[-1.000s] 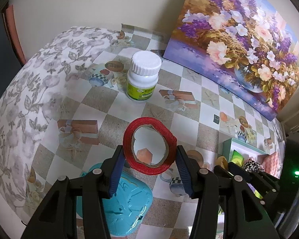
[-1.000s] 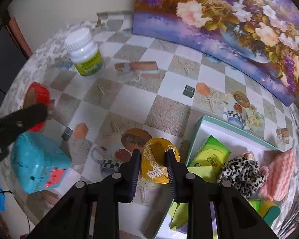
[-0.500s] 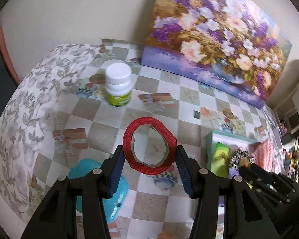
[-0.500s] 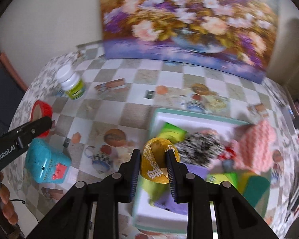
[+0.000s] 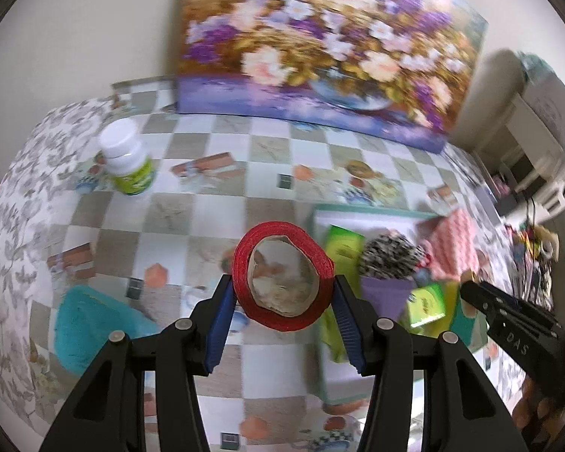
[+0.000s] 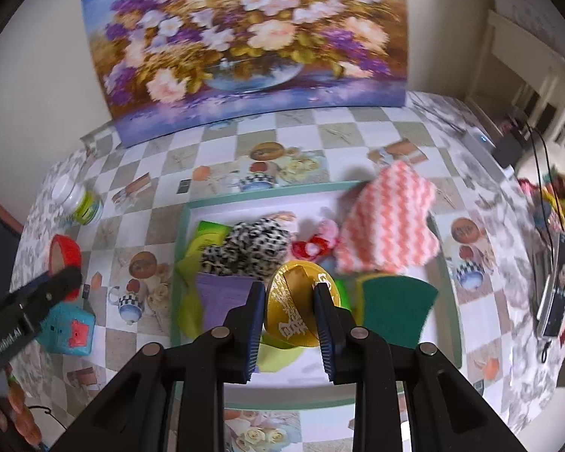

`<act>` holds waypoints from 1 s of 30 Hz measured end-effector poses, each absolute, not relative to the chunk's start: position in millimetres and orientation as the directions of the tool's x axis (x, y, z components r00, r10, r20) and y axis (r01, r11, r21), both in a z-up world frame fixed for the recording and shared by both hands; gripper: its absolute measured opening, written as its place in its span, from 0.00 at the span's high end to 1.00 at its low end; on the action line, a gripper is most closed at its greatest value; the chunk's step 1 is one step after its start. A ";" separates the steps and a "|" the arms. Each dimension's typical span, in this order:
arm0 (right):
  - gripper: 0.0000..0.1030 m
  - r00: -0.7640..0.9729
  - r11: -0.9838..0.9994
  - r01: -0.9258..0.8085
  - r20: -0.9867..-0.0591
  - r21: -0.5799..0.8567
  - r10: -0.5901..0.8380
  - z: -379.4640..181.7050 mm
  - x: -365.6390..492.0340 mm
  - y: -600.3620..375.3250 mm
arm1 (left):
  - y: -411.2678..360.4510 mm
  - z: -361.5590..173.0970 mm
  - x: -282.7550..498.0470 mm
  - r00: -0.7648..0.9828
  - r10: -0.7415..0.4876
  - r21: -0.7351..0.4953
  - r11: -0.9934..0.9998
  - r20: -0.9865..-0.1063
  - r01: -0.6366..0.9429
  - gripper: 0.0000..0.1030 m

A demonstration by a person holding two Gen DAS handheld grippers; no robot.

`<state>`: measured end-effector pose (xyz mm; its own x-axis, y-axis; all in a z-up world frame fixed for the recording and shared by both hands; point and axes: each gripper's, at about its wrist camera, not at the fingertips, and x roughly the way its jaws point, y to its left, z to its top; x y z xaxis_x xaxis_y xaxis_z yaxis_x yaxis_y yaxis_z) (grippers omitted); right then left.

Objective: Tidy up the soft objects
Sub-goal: 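Carry the red tape roll and yellow sponge over the white tray, then lower the tape roll and yellow sponge into the tray and open both grippers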

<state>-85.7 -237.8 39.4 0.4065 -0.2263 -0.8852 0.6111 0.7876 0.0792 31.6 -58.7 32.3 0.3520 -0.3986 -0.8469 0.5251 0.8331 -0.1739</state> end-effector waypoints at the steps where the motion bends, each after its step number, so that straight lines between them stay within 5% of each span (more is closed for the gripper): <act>1: 0.73 0.409 0.783 0.616 -0.885 0.085 -0.225 39.3 -88.3 -239.9 | -64.5 32.0 26.5 0.348 -0.399 -0.167 0.825 -0.848 0.540 0.48; 11: 0.73 0.413 0.750 0.649 -0.887 0.130 -0.204 36.3 -112.3 -259.6 | -114.2 15.7 -16.0 0.274 -0.398 -0.127 0.736 -0.876 0.665 0.48; 30: 0.73 0.327 0.768 0.615 -0.944 0.179 -0.041 -21.2 -91.1 -254.1 | -128.9 -45.2 -16.2 0.122 -0.322 -0.167 0.735 -0.939 0.657 0.48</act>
